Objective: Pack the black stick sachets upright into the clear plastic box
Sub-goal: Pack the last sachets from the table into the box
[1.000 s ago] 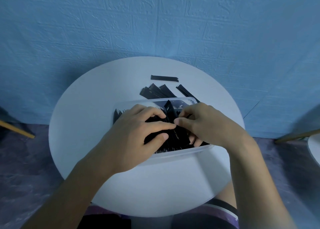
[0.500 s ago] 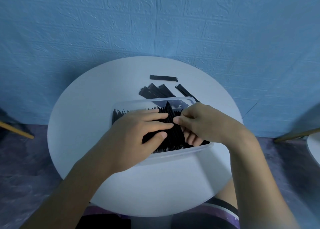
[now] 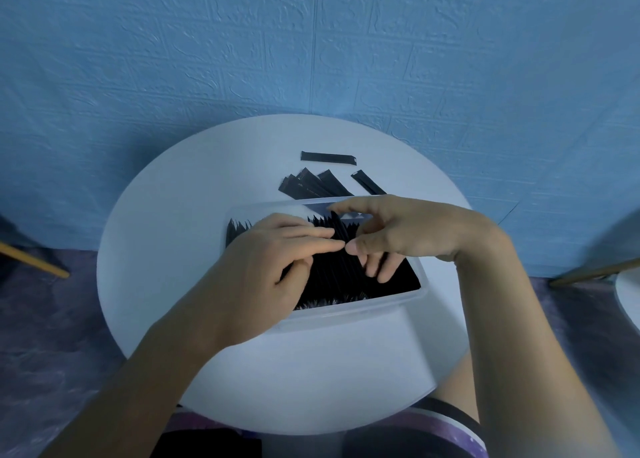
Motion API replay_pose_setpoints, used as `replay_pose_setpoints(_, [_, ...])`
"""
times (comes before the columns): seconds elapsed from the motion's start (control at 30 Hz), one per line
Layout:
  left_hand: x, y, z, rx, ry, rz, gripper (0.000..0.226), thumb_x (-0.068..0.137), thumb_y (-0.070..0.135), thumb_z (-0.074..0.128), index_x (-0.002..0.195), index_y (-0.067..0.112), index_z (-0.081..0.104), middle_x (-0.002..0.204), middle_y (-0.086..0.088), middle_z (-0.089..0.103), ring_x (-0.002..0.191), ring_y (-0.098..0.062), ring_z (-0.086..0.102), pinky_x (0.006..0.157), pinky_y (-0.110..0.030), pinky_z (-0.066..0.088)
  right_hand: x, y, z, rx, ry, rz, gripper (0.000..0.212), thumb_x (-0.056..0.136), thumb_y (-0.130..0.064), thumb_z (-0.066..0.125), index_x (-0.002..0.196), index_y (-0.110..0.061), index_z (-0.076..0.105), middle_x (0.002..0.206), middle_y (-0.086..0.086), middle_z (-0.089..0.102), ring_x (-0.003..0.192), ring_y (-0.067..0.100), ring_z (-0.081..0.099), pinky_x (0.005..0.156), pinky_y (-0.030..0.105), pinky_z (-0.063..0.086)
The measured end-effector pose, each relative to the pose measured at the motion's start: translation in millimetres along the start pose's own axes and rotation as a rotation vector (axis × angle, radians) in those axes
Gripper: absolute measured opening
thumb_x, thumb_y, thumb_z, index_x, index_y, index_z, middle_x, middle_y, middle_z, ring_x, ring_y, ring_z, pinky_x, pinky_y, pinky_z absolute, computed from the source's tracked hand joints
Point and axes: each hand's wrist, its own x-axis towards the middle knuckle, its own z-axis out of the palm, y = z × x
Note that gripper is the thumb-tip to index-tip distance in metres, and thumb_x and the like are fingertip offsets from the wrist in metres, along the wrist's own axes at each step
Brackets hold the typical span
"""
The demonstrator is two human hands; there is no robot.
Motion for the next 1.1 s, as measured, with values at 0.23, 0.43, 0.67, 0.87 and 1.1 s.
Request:
replay_pose_setpoints(0.23, [1.2, -1.6, 1.0, 0.029, 0.003, -0.002, 0.045, 0.089, 0.008, 0.05, 0.115, 0.034, 0.075, 0.126, 0.023, 0.065, 0.114, -0.008, 0.055, 0.1, -0.009, 0.033, -0.6, 3.4, 0.7, 0.02, 0.036, 0.0, 0.042, 0.098, -0.015, 0.063, 0.137, -0.02, 0.048, 0.081, 0.01, 0.064, 0.071, 0.019, 0.071, 0.062, 0.03, 0.059])
replay_pose_setpoints(0.43, [1.0, -2.9, -3.6, -0.007, -0.025, 0.024, 0.037, 0.094, 0.017, 0.054, 0.117, 0.038, 0.074, 0.126, 0.026, 0.062, 0.116, -0.005, 0.054, 0.102, -0.011, 0.032, 0.5, 2.6, 1.1, 0.02, 0.021, -0.005, 0.047, 0.098, -0.015, 0.064, 0.141, -0.021, 0.045, 0.083, 0.011, 0.063, 0.072, 0.019, 0.072, 0.064, 0.03, 0.061])
replay_pose_setpoints(0.67, [1.7, -9.8, -0.5, 0.015, -0.015, 0.051, 0.055, 0.091, -0.006, 0.05, 0.116, 0.037, 0.074, 0.122, 0.023, 0.063, 0.107, -0.012, 0.053, 0.096, -0.011, 0.032, 0.1, 3.2, 2.7, 0.037, 0.044, -0.019, 0.047, 0.099, -0.012, 0.062, 0.143, -0.02, 0.046, 0.082, 0.01, 0.062, 0.069, 0.018, 0.071, 0.063, 0.028, 0.06])
replay_pose_setpoints(0.87, [2.6, -10.2, 0.3, 0.024, -0.041, 0.083, 0.058, 0.09, -0.006, 0.048, 0.118, 0.04, 0.07, 0.122, 0.022, 0.058, 0.1, -0.01, 0.049, 0.094, -0.012, 0.032, -2.1, 4.1, 3.5, 0.069, 0.062, -0.02, 0.047, 0.098, -0.013, 0.065, 0.141, -0.018, 0.048, 0.083, 0.01, 0.064, 0.068, 0.02, 0.072, 0.064, 0.027, 0.06])
replay_pose_setpoints(1.1, [7.7, -5.1, -4.4, 0.047, -0.065, 0.045, 0.039, 0.095, 0.015, 0.052, 0.117, 0.041, 0.071, 0.118, 0.024, 0.059, 0.102, -0.008, 0.049, 0.095, -0.005, 0.027, -3.8, 8.0, 1.7, 0.093, 0.064, -0.032, 0.04, 0.104, -0.006, 0.051, 0.142, -0.016, 0.048, 0.079, 0.011, 0.067, 0.07, 0.024, 0.073, 0.067, 0.029, 0.061])
